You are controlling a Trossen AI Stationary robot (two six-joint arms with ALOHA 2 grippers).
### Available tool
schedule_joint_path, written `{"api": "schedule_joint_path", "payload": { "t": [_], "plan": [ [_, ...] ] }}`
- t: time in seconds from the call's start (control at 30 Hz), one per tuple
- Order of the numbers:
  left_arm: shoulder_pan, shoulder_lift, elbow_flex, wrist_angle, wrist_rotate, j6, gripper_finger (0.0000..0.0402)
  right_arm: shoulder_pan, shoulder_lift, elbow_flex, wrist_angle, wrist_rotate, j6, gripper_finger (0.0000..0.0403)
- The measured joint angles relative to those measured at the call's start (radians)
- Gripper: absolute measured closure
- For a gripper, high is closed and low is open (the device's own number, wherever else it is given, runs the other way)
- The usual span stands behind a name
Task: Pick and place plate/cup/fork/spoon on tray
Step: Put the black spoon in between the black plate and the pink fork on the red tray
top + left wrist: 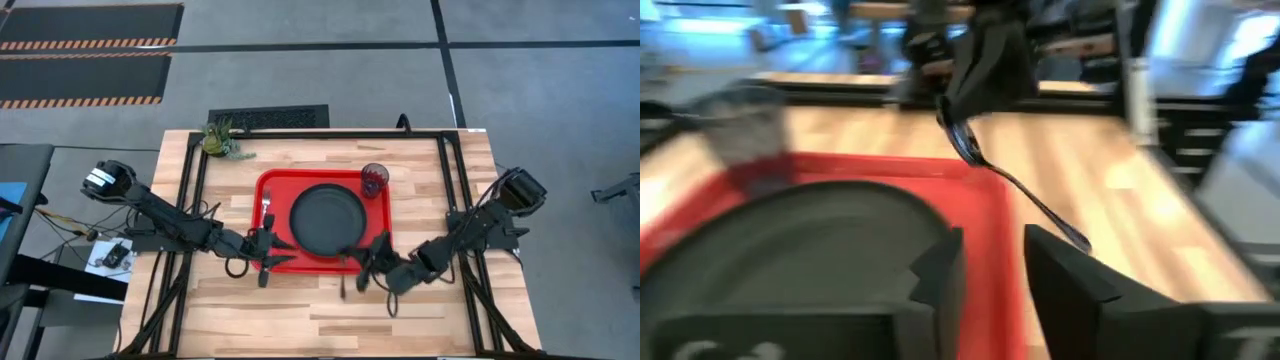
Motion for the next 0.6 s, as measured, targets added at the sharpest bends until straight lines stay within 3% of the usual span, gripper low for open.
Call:
{"api": "schedule_joint_path", "payload": {
  "t": [0.17,0.4,0.6],
  "plan": [
    [-0.029,0.0,0.075,-0.131,-0.18,-0.013,0.0254,-0.102,0.033,0.0,0.252,0.07,-0.205,0.04],
    [-0.038,0.0,0.11,-0.14,-0.355,0.015,0.0187,-0.214,0.13,0.003,0.675,0.07,-0.481,0.04],
    [-0.015,0.0,0.11,-0.141,-0.42,0.044,0.016,-0.253,0.203,0.093,0.77,0.034,-0.628,0.04]
  ]
}}
